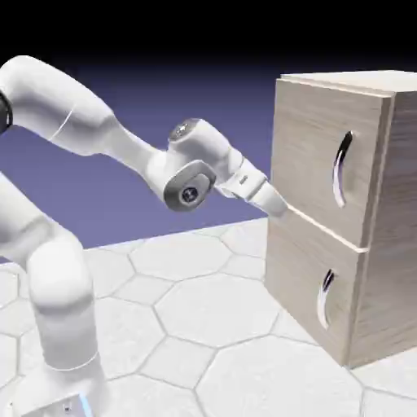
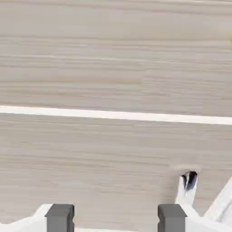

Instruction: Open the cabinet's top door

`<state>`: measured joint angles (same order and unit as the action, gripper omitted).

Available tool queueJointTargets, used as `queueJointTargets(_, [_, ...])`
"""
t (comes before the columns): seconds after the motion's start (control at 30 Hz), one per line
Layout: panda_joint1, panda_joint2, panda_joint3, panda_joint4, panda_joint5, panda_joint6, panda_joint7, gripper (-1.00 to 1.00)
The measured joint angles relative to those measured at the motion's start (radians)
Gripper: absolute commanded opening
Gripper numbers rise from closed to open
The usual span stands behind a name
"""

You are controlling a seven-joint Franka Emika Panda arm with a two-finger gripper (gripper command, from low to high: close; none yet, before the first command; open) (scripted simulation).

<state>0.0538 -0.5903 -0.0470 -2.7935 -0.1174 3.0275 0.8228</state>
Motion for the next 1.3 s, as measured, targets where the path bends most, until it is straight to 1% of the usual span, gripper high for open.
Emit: queueJointTargets(1.3, [0.604,-0.294,-0.679,0.238,-1.696,-0.137,1.182,0.00])
